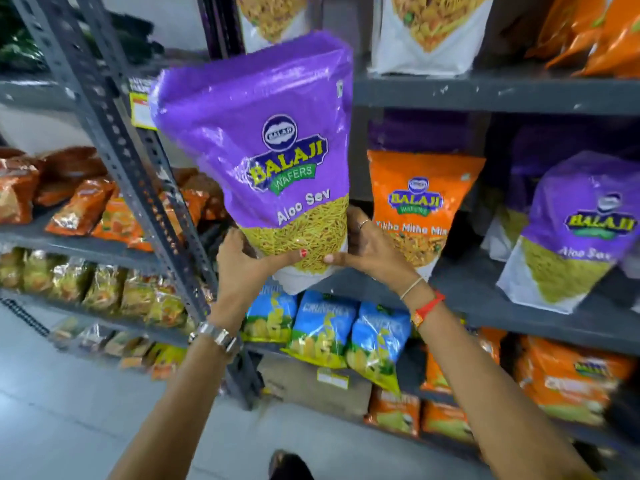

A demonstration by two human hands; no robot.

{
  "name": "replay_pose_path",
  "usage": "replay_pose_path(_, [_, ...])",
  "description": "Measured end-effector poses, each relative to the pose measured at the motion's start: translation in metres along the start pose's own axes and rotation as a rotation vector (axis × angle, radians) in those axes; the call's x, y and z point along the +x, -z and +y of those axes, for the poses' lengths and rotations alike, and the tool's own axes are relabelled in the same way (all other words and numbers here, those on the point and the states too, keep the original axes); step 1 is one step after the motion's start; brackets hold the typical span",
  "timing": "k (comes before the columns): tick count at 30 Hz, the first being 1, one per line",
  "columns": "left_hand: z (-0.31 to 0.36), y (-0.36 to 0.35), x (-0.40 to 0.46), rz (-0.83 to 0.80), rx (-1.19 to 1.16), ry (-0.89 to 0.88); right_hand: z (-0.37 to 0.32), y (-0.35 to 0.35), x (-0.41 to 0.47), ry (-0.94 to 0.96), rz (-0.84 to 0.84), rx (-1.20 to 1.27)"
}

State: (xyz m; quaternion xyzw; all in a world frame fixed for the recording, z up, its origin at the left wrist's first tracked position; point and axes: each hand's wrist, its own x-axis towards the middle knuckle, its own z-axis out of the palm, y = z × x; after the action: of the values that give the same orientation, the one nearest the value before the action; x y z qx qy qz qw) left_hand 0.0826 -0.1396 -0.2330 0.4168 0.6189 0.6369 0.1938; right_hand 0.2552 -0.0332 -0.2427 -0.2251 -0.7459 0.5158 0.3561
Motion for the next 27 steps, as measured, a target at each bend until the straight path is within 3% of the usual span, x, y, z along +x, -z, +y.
replay_pose_path(4, [-0.057, -0.022, -0.015, 0.100, 0.076, 0.036, 0.052, -0.004, -0.012, -0.108, 0.009, -0.047])
replay_pose_path(13, [-0.087, -0.076, -0.014, 0.150, 0.155, 0.152, 0.106, -0.005, -0.009, -0.195, 0.173, -0.070])
replay_pose_path(22, [-0.103, -0.115, 0.016, 0.171, 0.338, 0.136, 0.128, -0.020, 0.017, -0.221, 0.601, -0.288])
replay_pose_path(27, [-0.103, -0.128, 0.023, 0.221, 0.446, 0.146, 0.132, -0.019, 0.016, -0.166, 0.574, -0.347])
